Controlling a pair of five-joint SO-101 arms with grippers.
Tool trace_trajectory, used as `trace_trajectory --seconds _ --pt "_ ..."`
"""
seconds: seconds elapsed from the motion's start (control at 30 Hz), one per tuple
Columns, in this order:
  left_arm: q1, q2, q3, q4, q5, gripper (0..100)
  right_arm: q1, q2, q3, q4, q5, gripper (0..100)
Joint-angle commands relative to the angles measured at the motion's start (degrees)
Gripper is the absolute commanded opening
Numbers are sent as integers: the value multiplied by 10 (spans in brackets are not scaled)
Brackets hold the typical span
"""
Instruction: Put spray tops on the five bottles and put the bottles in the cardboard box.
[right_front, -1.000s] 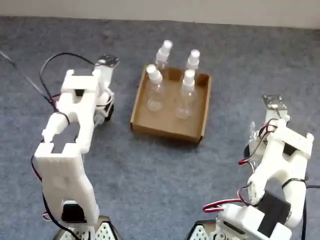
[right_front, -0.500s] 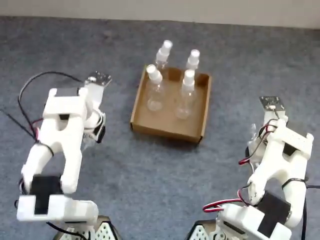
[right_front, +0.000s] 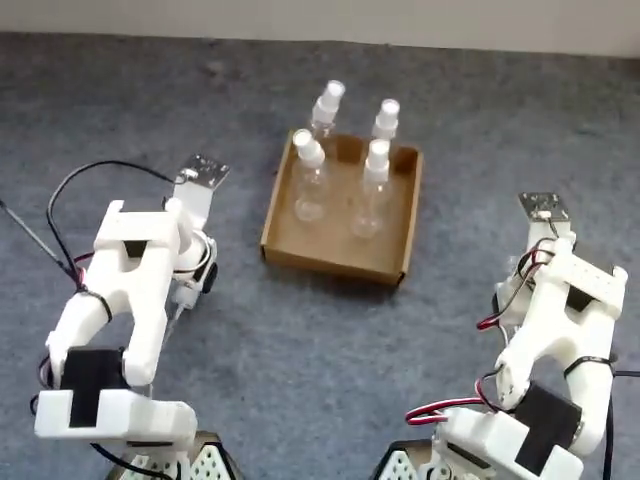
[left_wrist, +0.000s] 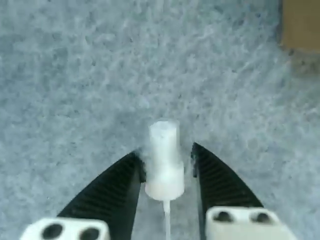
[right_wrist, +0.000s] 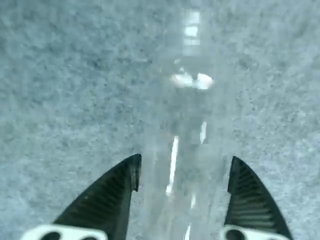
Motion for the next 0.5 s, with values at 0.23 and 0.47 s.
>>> trace_trajectory --seconds 0.23,0.47 --pt "12 22 -21 -25 -2 120 7 -7 -4 3 9 224" --pt "13 17 -11 -23 -4 0 7 -8 -4 3 9 224"
